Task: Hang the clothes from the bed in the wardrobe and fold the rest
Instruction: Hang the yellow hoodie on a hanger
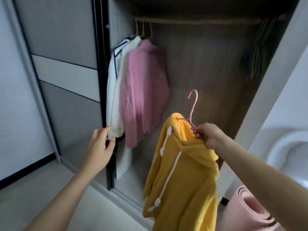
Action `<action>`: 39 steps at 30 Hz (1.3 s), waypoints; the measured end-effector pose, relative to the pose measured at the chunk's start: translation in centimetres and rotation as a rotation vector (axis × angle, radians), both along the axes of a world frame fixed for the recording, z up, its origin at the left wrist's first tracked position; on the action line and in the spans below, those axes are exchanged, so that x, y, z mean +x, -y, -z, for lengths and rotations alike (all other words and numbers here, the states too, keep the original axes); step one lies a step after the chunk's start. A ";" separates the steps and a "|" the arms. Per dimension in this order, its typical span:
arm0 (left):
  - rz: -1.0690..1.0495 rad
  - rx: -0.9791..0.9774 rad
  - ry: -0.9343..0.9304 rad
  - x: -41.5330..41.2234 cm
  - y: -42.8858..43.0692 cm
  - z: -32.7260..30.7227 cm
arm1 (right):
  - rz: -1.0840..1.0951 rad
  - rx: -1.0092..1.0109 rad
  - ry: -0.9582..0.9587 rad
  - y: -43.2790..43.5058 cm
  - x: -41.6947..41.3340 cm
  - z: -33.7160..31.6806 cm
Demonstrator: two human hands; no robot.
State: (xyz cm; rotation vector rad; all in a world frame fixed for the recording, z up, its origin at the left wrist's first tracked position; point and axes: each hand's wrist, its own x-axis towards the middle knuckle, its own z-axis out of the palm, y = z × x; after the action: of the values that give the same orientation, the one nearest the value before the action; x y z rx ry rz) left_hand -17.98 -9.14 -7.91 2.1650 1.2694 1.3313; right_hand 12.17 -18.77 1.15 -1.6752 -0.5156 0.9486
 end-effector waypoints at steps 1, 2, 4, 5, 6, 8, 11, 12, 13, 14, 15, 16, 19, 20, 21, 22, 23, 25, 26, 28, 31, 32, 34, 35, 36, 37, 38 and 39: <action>0.000 0.003 -0.012 0.3 -1.3 -0.5 | -0.040 0.024 -0.010 -1.7 -0.1 -0.5; 0.005 -0.003 -0.017 0.6 -2.0 -0.8 | -0.079 0.034 -0.006 -2.6 -0.1 -0.7; -0.003 0.017 -0.023 1.6 -5.3 -1.8 | -0.184 0.073 -0.009 -6.6 0.2 -1.4; -0.002 0.025 -0.019 2.2 -6.6 -2.5 | -0.211 0.096 0.001 -8.1 0.3 -1.7; -0.004 0.040 -0.024 2.9 -8.2 -3.1 | -0.232 0.123 0.002 -10.0 0.6 -2.0; -0.001 0.090 -0.040 4.4 -11.6 -4.5 | -0.246 0.193 -0.013 -13.5 1.2 -3.0; -0.038 0.149 -0.047 6.4 -16.4 -6.3 | -0.234 0.322 -0.018 -18.4 2.0 -5.1; -0.049 0.162 -0.047 6.9 -17.4 -6.8 | -0.221 0.365 -0.016 -19.4 2.2 -5.8; -0.062 0.189 -0.050 7.4 -18.5 -7.0 | -0.208 0.405 -0.005 -20.4 2.5 -6.5; -0.073 0.224 -0.054 8.1 -19.8 -7.3 | -0.192 0.442 0.015 -21.8 2.9 -7.3; -0.085 0.256 -0.071 8.4 -20.4 -7.5 | -0.172 0.472 0.027 -22.4 3.1 -7.9; -0.098 0.288 -0.088 8.9 -21.6 -7.9 | -0.153 0.506 0.037 -23.5 3.5 -8.7; -0.144 0.321 -0.115 9.2 -25.5 -9.8 | -0.093 0.579 0.054 -26.0 4.4 -11.0; -0.154 0.333 -0.115 9.1 -27.0 -10.5 | -0.085 0.599 0.054 -26.7 4.7 -11.7; -0.154 0.344 -0.112 9.1 -28.7 -11.6 | -0.078 0.629 0.046 -27.7 4.8 -12.6; -0.153 0.366 -0.114 9.1 -30.2 -12.5 | -0.073 0.655 0.037 -28.3 5.0 -13.4; -0.151 0.395 -0.119 9.0 -31.9 -13.6 | -0.075 0.690 0.033 -29.0 4.9 -14.3; -0.165 0.467 -0.139 8.7 -35.5 -15.6 | -0.060 0.743 0.055 -30.6 4.4 -15.9; -0.183 0.502 -0.141 8.5 -37.2 -16.5 | -0.040 0.753 0.074 -31.4 4.0 -16.7; -0.231 0.563 -0.117 8.1 -40.2 -18.1 | 0.016 0.741 0.133 -32.9 3.4 -18.5; -0.279 0.632 -0.076 7.4 -44.7 -19.8 | 0.117 0.683 0.248 -36.5 2.9 -20.8; -0.286 0.631 -0.070 7.2 -46.3 -20.3 | 0.131 0.676 0.265 -38.0 2.8 -21.6; -0.299 0.613 -0.083 6.8 -48.8 -20.6 | 0.164 0.656 0.317 -40.8 2.7 -23.0; -0.300 0.622 -0.099 6.7 -49.8 -20.5 | 0.187 0.639 0.356 -42.1 2.7 -23.6; -0.303 0.651 -0.119 6.8 -50.5 -20.3 | 0.209 0.618 0.393 -43.3 2.8 -24.0; -0.308 0.686 -0.132 6.8 -51.2 -20.0 | 0.226 0.589 0.429 -44.5 3.0 -24.4; -0.316 0.720 -0.132 7.0 -51.6 -19.7 | 0.238 0.564 0.458 -45.6 3.2 -24.5; -0.325 0.753 -0.121 7.1 -52.0 -19.4 | 0.246 0.545 0.482 -46.8 3.4 -24.6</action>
State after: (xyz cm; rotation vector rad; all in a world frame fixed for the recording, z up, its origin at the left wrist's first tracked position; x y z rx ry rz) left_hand -10.91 42.87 11.52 2.6174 1.3519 2.1071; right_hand 15.62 28.00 25.70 -1.4098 -0.7848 0.1821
